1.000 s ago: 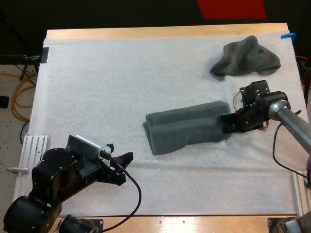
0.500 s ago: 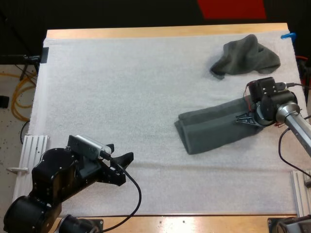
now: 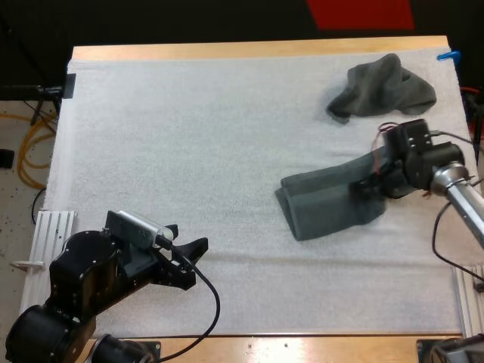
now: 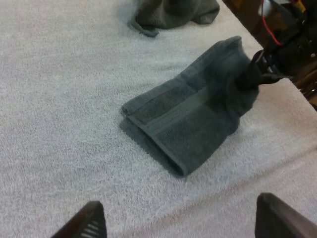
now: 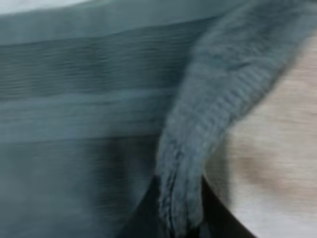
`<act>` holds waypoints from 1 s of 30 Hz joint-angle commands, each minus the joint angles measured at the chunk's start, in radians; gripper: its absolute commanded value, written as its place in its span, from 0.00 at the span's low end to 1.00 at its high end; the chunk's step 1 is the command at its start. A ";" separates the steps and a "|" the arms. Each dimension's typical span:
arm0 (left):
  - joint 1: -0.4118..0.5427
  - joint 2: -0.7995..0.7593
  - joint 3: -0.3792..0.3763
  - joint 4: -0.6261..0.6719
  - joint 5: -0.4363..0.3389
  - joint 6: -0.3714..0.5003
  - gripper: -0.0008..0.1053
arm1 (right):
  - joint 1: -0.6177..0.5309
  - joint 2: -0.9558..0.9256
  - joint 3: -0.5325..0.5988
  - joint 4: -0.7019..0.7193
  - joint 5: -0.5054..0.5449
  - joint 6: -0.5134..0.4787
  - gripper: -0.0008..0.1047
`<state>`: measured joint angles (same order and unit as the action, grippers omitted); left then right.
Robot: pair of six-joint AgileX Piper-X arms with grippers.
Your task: Pick towel from pile fold and stack
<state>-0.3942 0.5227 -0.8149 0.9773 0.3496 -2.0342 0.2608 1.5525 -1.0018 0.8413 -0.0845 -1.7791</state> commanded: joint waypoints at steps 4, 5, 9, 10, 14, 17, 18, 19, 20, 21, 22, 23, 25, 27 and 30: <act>0.002 -0.004 -0.006 -0.003 0.006 -0.011 0.58 | 0.090 0.002 0.001 -0.025 -0.081 0.043 0.01; 0.002 -0.004 -0.006 -0.003 0.006 -0.011 0.58 | 0.116 0.008 0.001 -0.031 -0.084 0.059 0.01; 0.002 -0.004 -0.006 -0.003 0.006 -0.011 0.58 | 0.192 0.046 0.001 -0.051 -0.130 0.105 0.01; 0.002 -0.004 -0.006 -0.003 0.006 -0.011 0.58 | 0.208 0.060 0.001 -0.058 -0.139 0.118 0.01; 0.002 -0.004 -0.006 -0.003 0.009 -0.011 0.58 | 0.260 0.106 0.001 -0.110 -0.145 0.176 0.01; 0.002 -0.004 -0.006 -0.003 0.022 -0.011 0.58 | 0.278 0.121 0.001 -0.137 -0.159 0.211 0.01; 0.002 -0.004 -0.006 -0.003 0.023 -0.011 0.58 | 0.279 0.123 0.001 -0.139 -0.161 0.216 0.01; 0.002 -0.004 -0.006 -0.003 0.023 -0.011 0.58 | 0.279 0.125 0.001 -0.140 -0.163 0.223 0.01; 0.002 -0.004 -0.006 -0.003 0.023 -0.011 0.58 | 0.279 0.125 0.001 -0.141 -0.164 0.227 0.01; 0.002 -0.004 -0.006 -0.003 0.023 -0.011 0.58 | 0.279 0.125 0.001 -0.141 -0.164 0.228 0.01; 0.002 -0.004 -0.006 -0.003 0.023 -0.011 0.58 | 0.279 0.125 0.001 -0.141 -0.164 0.228 0.01; 0.002 -0.004 -0.006 -0.003 0.023 -0.011 0.58 | 0.279 0.125 0.001 -0.141 -0.164 0.228 0.01; 0.002 -0.004 -0.006 -0.003 0.023 -0.011 0.58 | 0.279 0.125 0.001 -0.141 -0.164 0.228 0.01; 0.002 -0.004 -0.006 -0.003 0.023 -0.011 0.58 | 0.279 0.125 0.001 -0.141 -0.170 0.213 0.01; 0.002 -0.004 -0.006 -0.003 0.023 -0.011 0.58 | 0.279 0.125 0.001 -0.135 -0.215 0.195 0.04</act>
<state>-0.3942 0.5227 -0.8149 0.9796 0.3708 -2.0342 0.5391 1.6794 -1.0018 0.7019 -0.2771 -1.5712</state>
